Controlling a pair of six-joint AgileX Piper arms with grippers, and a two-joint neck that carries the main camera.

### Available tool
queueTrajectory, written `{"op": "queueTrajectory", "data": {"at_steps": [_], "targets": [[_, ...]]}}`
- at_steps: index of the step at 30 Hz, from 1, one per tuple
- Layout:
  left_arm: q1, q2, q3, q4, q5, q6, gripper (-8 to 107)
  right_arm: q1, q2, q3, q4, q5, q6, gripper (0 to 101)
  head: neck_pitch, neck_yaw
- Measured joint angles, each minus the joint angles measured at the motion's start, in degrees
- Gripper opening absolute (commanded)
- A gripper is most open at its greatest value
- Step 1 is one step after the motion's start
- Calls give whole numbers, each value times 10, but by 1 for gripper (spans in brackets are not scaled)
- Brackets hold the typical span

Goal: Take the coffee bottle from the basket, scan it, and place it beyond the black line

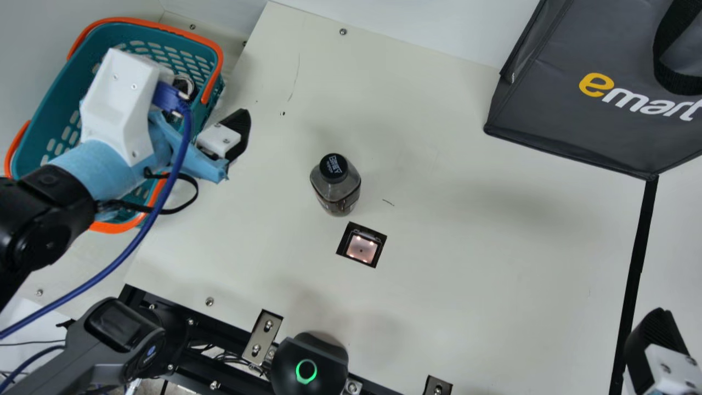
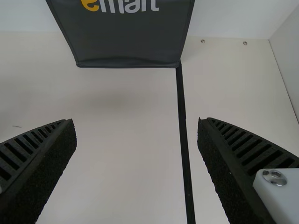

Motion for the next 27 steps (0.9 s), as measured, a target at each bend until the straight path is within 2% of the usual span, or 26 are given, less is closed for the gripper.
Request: {"op": "queueTrajectory", "data": {"at_steps": [15, 27], "targets": [[76, -53, 30, -32, 10, 43, 90, 0, 0, 0, 0, 0, 0, 91, 0, 0], [110, -100, 52, -55, 29, 65, 90, 0, 0, 0, 0, 0, 0, 91, 0, 0]]}}
